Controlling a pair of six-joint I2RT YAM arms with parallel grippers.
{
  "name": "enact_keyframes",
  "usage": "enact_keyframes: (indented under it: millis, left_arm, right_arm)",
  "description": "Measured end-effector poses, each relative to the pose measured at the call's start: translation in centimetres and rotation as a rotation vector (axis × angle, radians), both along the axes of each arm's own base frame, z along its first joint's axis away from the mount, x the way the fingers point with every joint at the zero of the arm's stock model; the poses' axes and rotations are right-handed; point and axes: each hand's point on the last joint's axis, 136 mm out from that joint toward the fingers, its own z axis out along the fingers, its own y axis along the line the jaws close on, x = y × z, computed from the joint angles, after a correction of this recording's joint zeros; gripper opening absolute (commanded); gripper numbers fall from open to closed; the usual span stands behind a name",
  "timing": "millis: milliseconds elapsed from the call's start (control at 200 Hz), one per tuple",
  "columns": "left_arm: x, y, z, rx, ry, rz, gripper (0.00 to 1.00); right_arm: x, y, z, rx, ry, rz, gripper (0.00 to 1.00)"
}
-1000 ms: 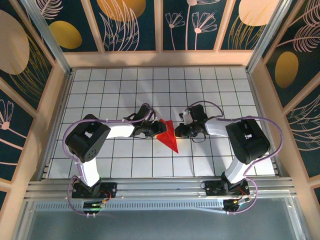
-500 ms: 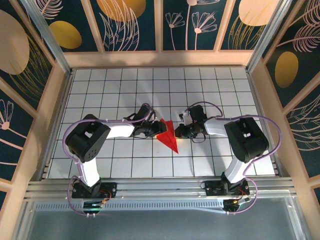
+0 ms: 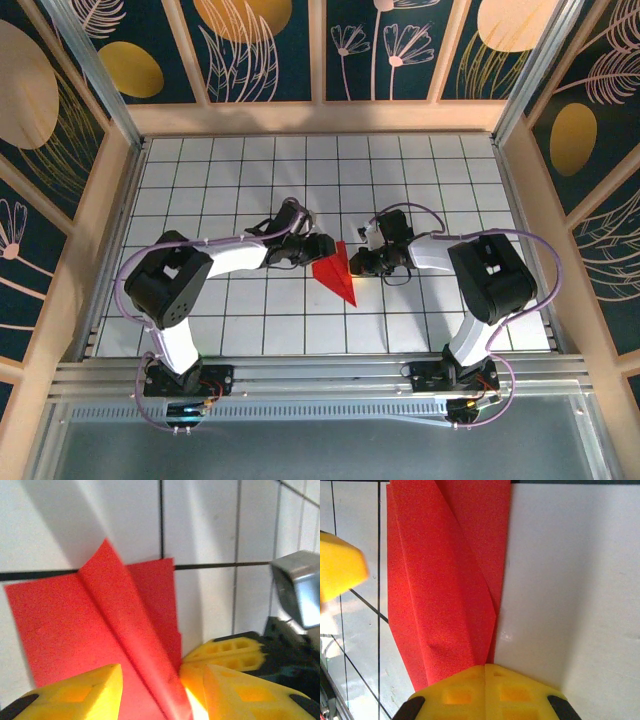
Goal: Fold a paper plane with a square sheet of paper (fold left side to right side)
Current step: Fourth fold the wing at the center of the table.
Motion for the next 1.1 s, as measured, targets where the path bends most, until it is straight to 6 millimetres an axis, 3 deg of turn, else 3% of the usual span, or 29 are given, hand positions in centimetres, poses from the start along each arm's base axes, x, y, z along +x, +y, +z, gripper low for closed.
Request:
enact_keyframes:
  millis: [70,215,350,591,836,1101]
  left_arm:
    - [0.4,0.0,1.0,-0.003,-0.026,0.005,0.42]
    - [0.4,-0.2,1.6,-0.012,-0.044,-0.013,0.15]
    - [0.2,-0.9,1.0,-0.035,-0.023,-0.040,0.07]
    - [-0.1,-1.9,-1.2,-0.047,0.034,-0.080,0.04]
    - [-0.4,-1.6,-3.0,-0.017,0.066,-0.084,0.04]
    - [-0.3,-1.1,-3.6,0.012,0.057,-0.072,0.04]
  right_arm:
    - [0.0,0.0,0.0,0.000,0.000,0.000,0.00]
    - [0.0,0.0,0.0,0.000,0.000,0.000,0.00]
    - [0.0,0.0,0.0,0.000,0.000,0.000,0.00]
    - [0.0,0.0,0.0,-0.002,0.002,0.000,0.00]
    - [0.1,0.1,0.0,-0.017,0.010,0.000,0.00]
    - [0.1,0.1,0.0,-0.027,0.015,0.001,0.00]
